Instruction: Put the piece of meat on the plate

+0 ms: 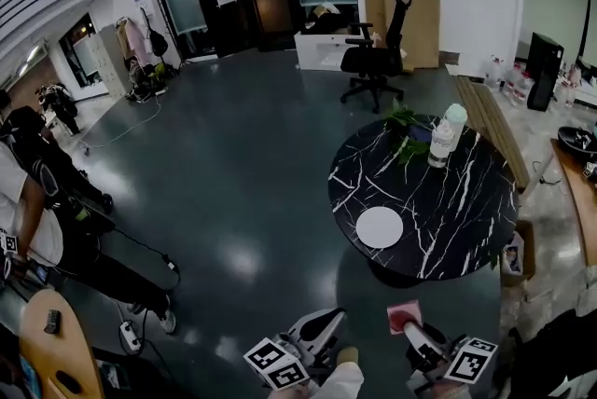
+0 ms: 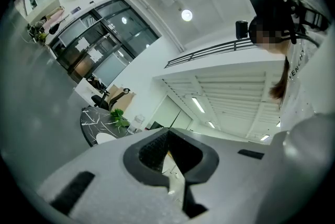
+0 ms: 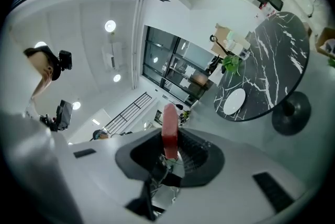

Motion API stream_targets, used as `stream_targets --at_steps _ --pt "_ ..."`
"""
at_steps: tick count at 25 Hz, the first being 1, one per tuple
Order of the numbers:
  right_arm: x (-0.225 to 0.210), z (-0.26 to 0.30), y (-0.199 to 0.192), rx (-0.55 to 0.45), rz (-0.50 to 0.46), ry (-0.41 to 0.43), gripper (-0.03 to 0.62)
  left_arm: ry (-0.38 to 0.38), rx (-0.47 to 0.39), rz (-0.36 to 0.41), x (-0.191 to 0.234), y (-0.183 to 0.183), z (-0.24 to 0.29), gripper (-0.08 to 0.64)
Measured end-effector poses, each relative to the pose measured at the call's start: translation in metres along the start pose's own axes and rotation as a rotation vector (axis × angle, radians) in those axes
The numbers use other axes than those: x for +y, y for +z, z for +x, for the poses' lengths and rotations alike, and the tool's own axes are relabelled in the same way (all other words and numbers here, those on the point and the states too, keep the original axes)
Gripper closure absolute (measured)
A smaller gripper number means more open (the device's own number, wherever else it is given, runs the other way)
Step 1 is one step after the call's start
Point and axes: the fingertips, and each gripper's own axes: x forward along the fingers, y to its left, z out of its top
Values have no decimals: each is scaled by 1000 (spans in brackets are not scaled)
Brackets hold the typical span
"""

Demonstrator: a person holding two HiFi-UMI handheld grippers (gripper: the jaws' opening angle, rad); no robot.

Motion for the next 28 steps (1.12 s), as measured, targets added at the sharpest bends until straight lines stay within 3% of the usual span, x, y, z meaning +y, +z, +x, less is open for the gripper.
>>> stream_targets --at_steps 13,22,28 --pt "-55 86 74 -44 -15 -58 508 -49 17 30 100 45 100 551" --pt "-115 116 90 20 32 -129 508 57 8 -3 155 33 131 551" --pt "-163 158 100 191 38 -148 508 168 29 -17 203 21 151 551"
